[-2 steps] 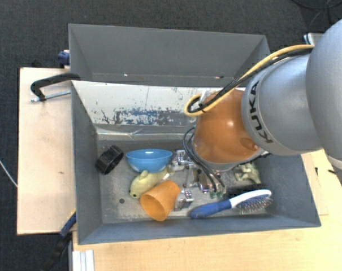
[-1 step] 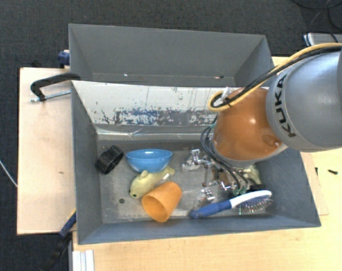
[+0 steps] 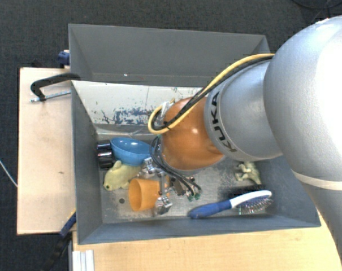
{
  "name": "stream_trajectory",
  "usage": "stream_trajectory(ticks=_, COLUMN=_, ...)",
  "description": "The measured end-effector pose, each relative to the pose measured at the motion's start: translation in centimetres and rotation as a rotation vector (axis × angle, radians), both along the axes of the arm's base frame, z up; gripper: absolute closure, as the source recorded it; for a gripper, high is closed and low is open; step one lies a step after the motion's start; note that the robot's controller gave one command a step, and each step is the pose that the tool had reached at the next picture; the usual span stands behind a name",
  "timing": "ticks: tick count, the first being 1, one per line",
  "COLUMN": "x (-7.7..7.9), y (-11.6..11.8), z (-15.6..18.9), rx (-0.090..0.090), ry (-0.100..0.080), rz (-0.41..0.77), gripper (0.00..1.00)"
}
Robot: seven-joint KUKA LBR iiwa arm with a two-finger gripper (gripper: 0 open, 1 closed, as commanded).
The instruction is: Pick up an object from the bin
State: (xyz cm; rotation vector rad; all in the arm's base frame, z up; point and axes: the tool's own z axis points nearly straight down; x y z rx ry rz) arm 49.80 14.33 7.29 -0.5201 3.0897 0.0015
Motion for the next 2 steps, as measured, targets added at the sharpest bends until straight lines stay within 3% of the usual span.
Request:
stream_trajectory(ticks=1, x=0.00, y=-2.70, z=0.07, rx=0.003, ry=-0.001, rz=-0.006, gripper=0.00)
stream_trajectory(ticks=2, x=0.09, y=-2.62, z=0.24, rx=0.003, ry=-0.003, rz=-0.005, gripper=1.00)
